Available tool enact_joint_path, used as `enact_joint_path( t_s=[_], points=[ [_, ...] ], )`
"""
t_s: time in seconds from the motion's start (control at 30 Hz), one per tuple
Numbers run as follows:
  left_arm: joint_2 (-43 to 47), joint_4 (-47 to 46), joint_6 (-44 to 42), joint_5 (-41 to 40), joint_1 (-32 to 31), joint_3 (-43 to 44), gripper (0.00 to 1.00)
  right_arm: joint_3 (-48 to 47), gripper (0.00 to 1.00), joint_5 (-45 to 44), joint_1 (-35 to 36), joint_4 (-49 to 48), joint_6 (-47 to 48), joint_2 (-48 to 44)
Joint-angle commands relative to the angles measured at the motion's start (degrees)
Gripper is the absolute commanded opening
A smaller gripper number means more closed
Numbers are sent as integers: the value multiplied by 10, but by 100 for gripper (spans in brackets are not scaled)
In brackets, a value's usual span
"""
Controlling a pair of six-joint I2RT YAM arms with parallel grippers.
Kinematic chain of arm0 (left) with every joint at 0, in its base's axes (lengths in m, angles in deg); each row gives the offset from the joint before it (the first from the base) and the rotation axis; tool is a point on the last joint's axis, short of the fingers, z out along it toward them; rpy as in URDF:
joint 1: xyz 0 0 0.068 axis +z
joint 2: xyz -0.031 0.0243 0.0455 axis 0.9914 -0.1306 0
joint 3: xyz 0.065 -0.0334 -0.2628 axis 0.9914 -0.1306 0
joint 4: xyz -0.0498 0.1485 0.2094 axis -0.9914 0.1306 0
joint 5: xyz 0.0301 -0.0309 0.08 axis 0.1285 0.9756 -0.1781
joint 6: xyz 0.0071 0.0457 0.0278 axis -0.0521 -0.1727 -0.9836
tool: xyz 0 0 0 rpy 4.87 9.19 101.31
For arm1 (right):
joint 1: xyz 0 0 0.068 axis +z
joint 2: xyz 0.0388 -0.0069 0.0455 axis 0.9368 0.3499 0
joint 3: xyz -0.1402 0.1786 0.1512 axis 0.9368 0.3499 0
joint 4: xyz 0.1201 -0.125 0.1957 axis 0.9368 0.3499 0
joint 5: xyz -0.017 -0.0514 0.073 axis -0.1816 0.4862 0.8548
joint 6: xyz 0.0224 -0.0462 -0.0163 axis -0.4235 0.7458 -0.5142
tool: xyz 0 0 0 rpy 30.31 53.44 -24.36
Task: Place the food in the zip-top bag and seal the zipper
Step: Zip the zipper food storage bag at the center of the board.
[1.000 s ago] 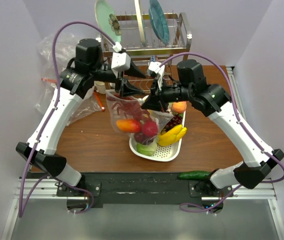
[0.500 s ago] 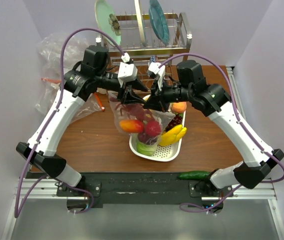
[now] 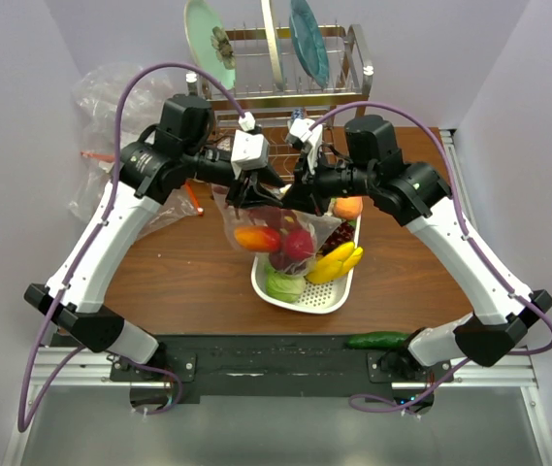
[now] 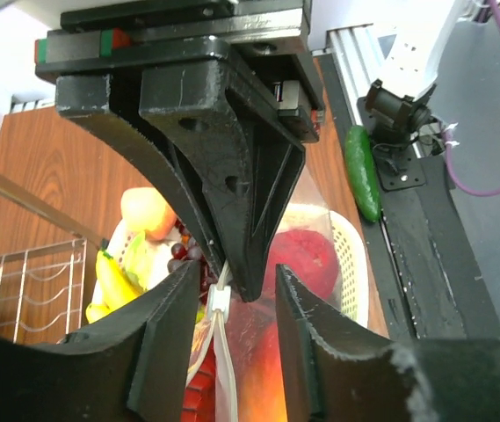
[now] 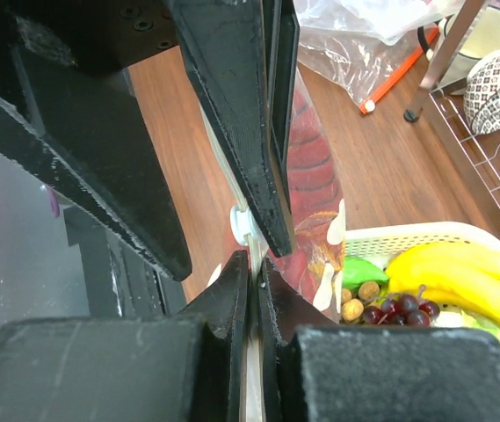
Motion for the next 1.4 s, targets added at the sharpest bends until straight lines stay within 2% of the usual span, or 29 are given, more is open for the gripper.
enact_joint_path(
  t_s=[0.0,0.03,0.13,0.17,0.23,0.53,0.87,1.0,1.37],
  points=[
    [22,8,-5,-36,-5,1,43,-34,0,5,0,-37,3,-8],
    [22,7,-6,-39,-6,1,41,-34,0,5,0,-36,3,-10],
    [19,4,-4,-60,-6,1,23,-34,0,8,0,-36,3,-11],
    [18,4,-2,-66,-6,4,11,-35,0,8,0,-36,3,-11],
    [15,5,-2,-78,-6,11,0,-34,0,4,-1,-32,4,-11],
    [35,3,2,-117,-6,17,0,16,0,-27,0,-26,13,-25],
    [61,-11,0,-133,-4,-26,0,126,0,-127,-2,-41,-12,-101],
    [61,-9,0,-132,-3,-28,0,136,0,-176,-1,-18,-15,-110],
    [83,-23,9,-125,26,-44,0,135,0,-223,-2,3,-20,-135]
  ],
)
